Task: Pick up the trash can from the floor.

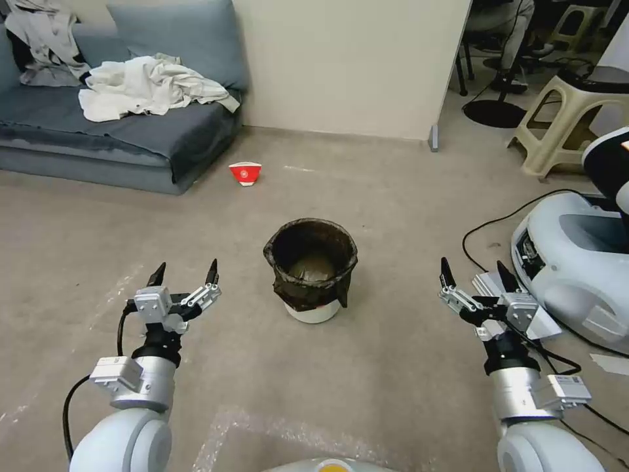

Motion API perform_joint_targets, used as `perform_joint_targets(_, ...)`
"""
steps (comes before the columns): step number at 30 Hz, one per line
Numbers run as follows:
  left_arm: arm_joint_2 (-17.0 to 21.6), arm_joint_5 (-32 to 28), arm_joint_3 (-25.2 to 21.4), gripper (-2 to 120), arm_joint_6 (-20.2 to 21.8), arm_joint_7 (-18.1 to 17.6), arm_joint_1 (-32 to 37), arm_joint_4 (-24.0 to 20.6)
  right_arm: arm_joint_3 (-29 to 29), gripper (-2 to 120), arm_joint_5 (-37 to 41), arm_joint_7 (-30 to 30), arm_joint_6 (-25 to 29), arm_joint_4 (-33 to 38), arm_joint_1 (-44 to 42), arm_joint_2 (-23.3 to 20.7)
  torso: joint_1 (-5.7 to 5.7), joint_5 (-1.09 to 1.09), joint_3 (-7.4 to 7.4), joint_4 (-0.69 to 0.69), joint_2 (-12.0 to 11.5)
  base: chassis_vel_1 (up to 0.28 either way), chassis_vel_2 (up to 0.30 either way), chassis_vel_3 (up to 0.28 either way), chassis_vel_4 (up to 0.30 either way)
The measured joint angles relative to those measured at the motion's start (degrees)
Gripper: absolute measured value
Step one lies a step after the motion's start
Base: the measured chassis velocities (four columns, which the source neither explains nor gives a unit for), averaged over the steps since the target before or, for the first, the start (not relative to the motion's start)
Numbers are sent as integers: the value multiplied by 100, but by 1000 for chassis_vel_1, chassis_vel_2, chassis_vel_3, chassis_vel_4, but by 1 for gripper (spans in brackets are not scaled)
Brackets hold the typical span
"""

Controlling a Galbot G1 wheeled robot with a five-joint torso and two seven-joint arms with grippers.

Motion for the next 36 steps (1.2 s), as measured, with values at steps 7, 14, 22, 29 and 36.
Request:
perform_joint_targets(7,17,-11,0,100,1,-6,-9,15,-2,100,-13,-5,-5,-5,-3,20,1,0,0,0,0,-101,110,104,-96)
perform_joint_targets(14,46,-15,-4,100,0,-19,-6,15,-21,100,-25,-14,-7,-5,-15,49,1,1,0,0,0,-97,97,97,-101)
perform_joint_targets(22,81,-19,-8,100,0,-38,-12,15,-32,100,-30,-22,-8,-5,-18,63,0,0,0,0,0,-86,94,83,-95)
perform_joint_targets(29,90,-21,-4,100,0,-40,-39,44,-36,100,-38,-26,-7,-32,-4,56,0,1,0,0,0,-81,84,84,-85)
perform_joint_targets(36,167,-51,53,100,16,-62,-112,138,-43,100,-173,-73,138,-136,38,49,1,0,0,1,0,-26,39,21,-30)
